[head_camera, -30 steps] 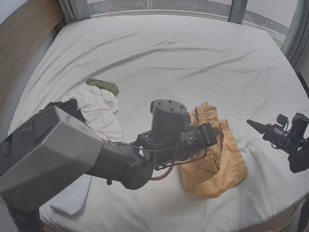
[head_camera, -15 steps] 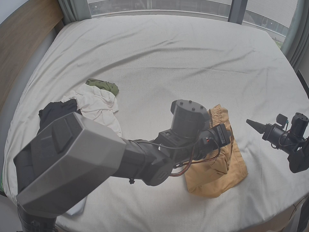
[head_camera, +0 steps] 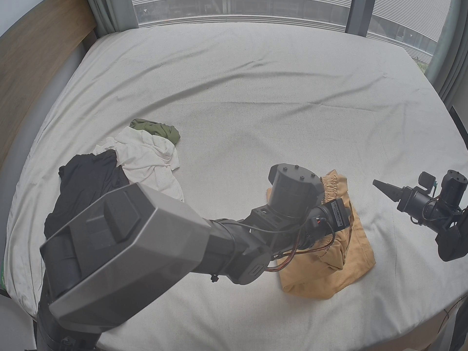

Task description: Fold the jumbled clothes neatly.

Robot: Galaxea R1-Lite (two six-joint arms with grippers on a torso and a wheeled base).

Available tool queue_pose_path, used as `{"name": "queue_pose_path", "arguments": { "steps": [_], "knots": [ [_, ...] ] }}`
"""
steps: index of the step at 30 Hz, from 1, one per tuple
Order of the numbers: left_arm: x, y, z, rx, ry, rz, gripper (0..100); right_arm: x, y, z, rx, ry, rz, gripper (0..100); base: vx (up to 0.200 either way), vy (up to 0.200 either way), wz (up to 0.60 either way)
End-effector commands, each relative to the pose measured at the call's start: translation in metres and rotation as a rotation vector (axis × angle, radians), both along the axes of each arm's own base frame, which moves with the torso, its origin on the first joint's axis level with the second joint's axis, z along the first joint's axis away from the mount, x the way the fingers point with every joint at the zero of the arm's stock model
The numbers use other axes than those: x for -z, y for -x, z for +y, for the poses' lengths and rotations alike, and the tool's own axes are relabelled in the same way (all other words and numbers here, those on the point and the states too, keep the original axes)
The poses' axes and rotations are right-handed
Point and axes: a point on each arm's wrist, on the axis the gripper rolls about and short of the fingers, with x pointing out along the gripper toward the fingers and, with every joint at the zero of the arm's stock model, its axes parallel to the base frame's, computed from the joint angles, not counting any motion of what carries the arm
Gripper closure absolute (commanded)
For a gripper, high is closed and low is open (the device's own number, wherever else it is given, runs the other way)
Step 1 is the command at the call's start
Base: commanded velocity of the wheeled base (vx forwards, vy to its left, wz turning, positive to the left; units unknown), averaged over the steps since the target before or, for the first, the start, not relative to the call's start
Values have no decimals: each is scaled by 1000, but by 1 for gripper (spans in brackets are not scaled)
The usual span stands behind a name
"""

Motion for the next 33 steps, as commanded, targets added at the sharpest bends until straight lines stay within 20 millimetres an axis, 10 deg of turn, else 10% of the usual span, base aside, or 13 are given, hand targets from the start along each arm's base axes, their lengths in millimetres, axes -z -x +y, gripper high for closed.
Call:
{"name": "queue_pose_path", "arguments": {
  "steps": [1, 15, 33],
  "knots": [
    [4, -4, 0, -9, -6, 2, 0, 0, 0, 0, 1, 0, 0, 0, 0, 0, 0],
    [8, -5, -1, -74, -42, -6, 0, 1, 0, 0, 1, 0, 3, 0, 0, 0, 0],
    [-66, 24, 103, -250, -63, -137, 0, 14, 8, 14, -48, -4, 72, 0, 0, 0, 0]
  ]
}}
